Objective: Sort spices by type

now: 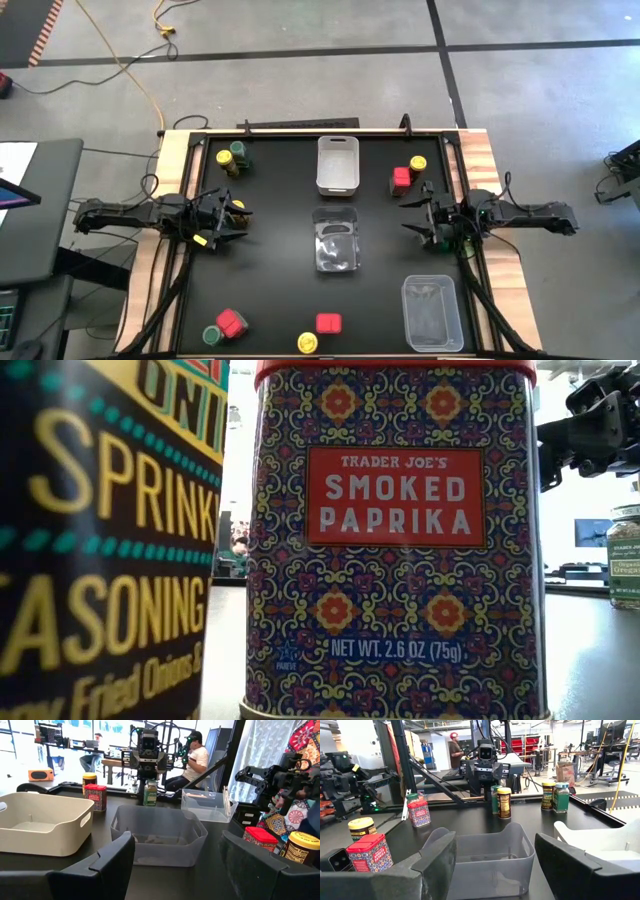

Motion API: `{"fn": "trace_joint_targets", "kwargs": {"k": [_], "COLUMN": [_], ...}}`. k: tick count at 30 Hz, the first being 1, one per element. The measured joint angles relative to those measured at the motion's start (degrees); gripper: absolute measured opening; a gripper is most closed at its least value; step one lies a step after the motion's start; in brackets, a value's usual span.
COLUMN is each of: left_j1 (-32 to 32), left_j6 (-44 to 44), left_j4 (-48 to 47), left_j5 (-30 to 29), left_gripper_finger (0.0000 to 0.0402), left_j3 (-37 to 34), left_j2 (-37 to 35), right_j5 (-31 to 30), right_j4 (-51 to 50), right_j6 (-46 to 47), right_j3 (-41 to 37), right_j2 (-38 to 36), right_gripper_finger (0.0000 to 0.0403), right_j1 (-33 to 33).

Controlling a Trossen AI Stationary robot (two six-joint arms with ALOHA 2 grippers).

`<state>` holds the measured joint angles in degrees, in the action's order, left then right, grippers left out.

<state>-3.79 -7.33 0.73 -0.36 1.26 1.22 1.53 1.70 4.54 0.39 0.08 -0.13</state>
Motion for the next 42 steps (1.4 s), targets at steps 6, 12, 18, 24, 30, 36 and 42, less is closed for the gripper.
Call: {"fn": "trace_joint_targets", "kwargs": {"k": [6, 12, 18, 24, 30, 36, 42], "left_j1": [0.01, 0.00, 0.00, 0.00, 0.01, 0.01, 0.01], "left_j6": [0.00, 0.00, 0.00, 0.00, 0.00, 0.00, 0.00], "left_j4": [0.00, 0.00, 0.00, 0.00, -0.01, 0.00, 0.00], "left_j5": [0.01, 0.01, 0.00, 0.02, 0.01, 0.00, 0.01], "left_gripper_finger": [0.0277, 0.0277, 0.0277, 0.0277, 0.0277, 0.0277, 0.0277], "left_j3": [0.00, -0.02, 0.00, -0.02, 0.00, 0.00, -0.02], "left_j2": [0.01, 0.00, 0.01, 0.02, 0.02, 0.02, 0.02], "right_j5": [0.00, 0.01, 0.02, 0.03, -0.49, -5.69, -9.22], "right_j4": [0.00, 0.30, 0.45, 0.46, 1.66, 3.06, -8.01], "right_j6": [0.00, 0.62, 3.61, 3.61, 1.89, -4.84, -1.40], "right_j3": [0.00, 0.01, 0.01, 0.01, 1.74, 9.26, 20.32], "right_j2": [0.02, 0.01, 0.01, 0.00, 0.07, 1.36, 8.17], "right_gripper_finger": [0.0297, 0.0297, 0.0297, 0.0297, 0.0297, 0.0297, 0.0297], "right_j1": [-0.01, 0.07, 0.12, 0.14, -0.45, -2.71, -5.29]}}
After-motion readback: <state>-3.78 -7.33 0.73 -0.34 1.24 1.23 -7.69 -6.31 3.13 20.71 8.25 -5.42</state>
